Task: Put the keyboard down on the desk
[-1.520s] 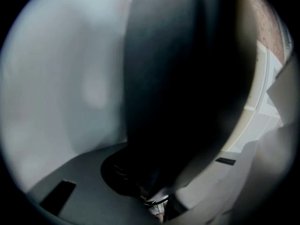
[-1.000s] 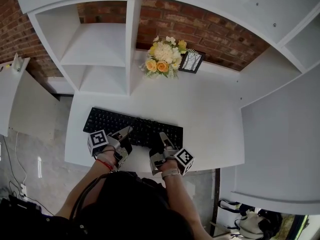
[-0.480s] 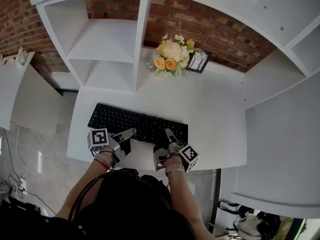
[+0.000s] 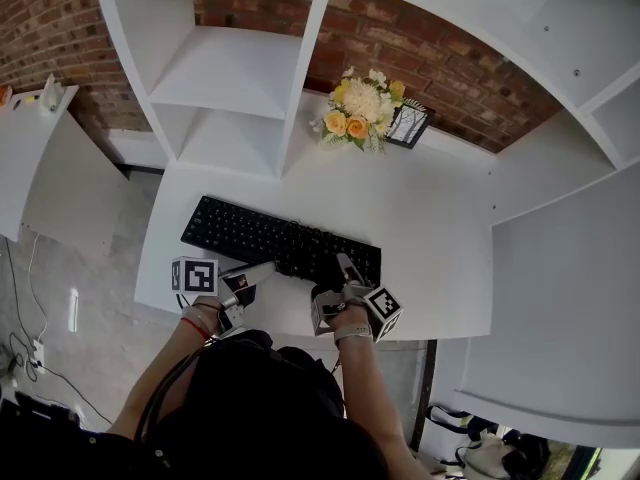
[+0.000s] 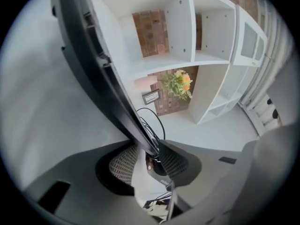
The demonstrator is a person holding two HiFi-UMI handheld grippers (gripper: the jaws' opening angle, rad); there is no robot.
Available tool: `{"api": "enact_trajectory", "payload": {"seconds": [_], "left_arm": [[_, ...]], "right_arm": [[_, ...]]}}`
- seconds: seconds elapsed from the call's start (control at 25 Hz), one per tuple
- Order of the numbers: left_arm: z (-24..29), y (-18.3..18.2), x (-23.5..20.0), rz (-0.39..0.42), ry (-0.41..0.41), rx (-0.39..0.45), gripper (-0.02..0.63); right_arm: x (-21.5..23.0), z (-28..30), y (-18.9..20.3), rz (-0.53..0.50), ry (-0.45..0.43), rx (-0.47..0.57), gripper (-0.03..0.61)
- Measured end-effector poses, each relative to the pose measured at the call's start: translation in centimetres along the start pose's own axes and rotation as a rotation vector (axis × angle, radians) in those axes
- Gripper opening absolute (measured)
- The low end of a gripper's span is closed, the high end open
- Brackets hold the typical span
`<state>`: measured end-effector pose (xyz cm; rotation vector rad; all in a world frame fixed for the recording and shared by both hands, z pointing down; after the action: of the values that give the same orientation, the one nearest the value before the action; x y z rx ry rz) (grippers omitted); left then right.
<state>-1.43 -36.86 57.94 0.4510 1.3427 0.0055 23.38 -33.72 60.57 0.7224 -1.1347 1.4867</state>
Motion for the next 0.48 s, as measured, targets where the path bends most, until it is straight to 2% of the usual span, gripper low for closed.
{"api": "enact_trajectory", "payload": {"seconds": [0.16, 0.32, 0.48], "left_arm": [[0.0, -0.2, 0.5, 0.177, -0.03, -0.08, 0.112], [0.2, -0.2, 0.9, 0.332, -0.098, -0.18, 0.121], [0.3, -0.2, 1.2, 0.348, -0.113, -0.185, 0.126]], "right_arm": [[-0.1, 0.1, -0.1, 0.004, 0.0, 0.005, 0.067], [-0.7, -0.2, 0.5, 0.012, 0.017, 0.017, 0.067], [-0.2, 0.2, -0.3, 0.011, -0.006, -0.005, 0.075]]}}
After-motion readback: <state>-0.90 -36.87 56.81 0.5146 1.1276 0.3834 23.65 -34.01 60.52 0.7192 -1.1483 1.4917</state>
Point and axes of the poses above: the fingertips, and each gripper's own axes: z forward along the fingers, x to its right, y out of its underside, the point moved 7 cm from there along -z, backward along the fingers, and after that the axes turned 9 degrees about z, right-handed, at the moved point
